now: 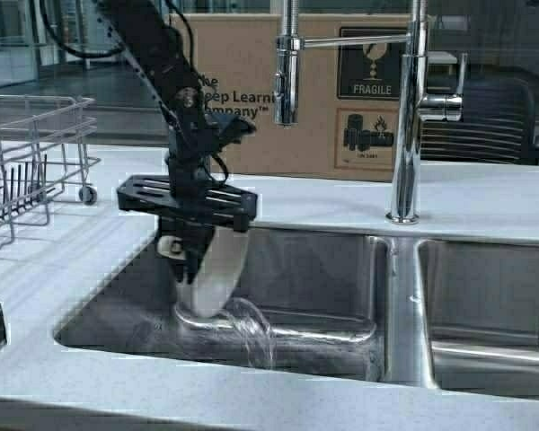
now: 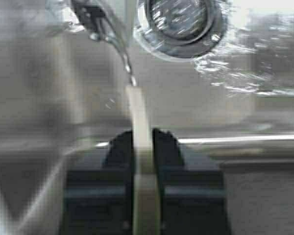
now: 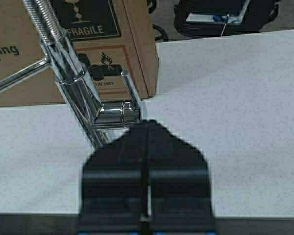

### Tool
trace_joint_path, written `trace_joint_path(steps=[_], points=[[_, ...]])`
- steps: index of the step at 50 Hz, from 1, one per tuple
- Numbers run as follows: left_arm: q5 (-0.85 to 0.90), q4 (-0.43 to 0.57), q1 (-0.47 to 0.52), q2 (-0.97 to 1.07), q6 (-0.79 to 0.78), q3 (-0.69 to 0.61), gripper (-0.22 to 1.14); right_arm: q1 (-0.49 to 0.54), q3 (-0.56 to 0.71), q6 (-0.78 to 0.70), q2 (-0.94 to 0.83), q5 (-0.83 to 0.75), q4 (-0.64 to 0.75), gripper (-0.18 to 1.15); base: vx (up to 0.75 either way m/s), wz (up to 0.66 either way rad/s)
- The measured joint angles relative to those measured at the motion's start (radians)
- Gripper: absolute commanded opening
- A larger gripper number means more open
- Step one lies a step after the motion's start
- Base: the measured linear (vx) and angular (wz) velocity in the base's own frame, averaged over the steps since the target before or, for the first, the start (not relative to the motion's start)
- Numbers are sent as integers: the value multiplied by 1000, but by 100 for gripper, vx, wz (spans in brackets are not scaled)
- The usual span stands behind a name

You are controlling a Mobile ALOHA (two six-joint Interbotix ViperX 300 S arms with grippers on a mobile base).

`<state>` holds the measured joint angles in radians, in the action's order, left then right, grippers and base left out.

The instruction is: Wash the pan

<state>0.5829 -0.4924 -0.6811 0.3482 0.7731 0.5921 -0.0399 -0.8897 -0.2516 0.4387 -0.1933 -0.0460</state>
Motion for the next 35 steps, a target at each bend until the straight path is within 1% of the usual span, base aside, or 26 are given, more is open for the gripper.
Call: trace_joint_path(steps=[5,8,11,21,35], points=[[190,-120,-31,-5,11,-21,3,-3,0,0,0,-2,6,5,0,0],[276,-187,-60,-21,11,-31,3,0,-2,-2,-2,-2,9,5,0,0],[321,-224,-86,-52,11,-35,3,2,0,0,-2,-5,14,5,0,0],[353,-245,-153,-163,11,-43,3,-2,0,-2,0,-11,18,5,0,0],[311,-259,-150,-149,11,-29,3,0,-2,0,-2,-12,18,5,0,0]])
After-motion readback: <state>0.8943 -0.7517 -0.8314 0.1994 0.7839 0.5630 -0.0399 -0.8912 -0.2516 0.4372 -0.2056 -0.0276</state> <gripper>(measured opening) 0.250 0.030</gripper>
